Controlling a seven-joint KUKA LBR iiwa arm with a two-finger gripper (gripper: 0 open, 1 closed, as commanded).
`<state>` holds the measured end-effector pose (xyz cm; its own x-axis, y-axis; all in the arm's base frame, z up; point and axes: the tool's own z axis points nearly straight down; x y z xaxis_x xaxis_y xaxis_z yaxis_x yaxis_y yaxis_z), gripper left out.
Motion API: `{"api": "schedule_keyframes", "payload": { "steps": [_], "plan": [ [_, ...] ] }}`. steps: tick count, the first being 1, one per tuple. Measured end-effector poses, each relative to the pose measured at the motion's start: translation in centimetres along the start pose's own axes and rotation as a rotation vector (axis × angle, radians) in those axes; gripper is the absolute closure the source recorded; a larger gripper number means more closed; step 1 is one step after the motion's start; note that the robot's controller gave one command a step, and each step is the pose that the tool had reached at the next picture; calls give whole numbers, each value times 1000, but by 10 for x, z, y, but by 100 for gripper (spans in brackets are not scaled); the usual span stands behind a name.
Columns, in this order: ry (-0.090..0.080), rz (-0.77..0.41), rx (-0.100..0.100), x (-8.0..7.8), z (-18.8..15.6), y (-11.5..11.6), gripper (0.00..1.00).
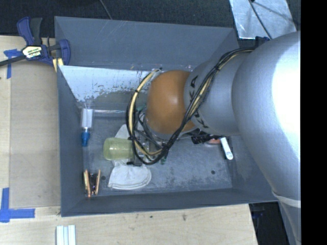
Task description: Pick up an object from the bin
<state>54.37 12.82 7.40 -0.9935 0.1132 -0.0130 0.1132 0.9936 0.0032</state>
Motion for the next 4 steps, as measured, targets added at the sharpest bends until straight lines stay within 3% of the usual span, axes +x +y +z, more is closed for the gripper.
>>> {"api": "schedule_keyframes", "payload": {
  "steps": [1, 2, 3, 4],
  "plan": [
    [0, 0, 0, 0, 0, 0, 100],
    [19, -11, 5, 4, -38, 3, 100],
    [2, -50, 0, -27, -44, 11, 100],
    [21, -60, 6, -14, -74, -1, 100]
  ]
}}
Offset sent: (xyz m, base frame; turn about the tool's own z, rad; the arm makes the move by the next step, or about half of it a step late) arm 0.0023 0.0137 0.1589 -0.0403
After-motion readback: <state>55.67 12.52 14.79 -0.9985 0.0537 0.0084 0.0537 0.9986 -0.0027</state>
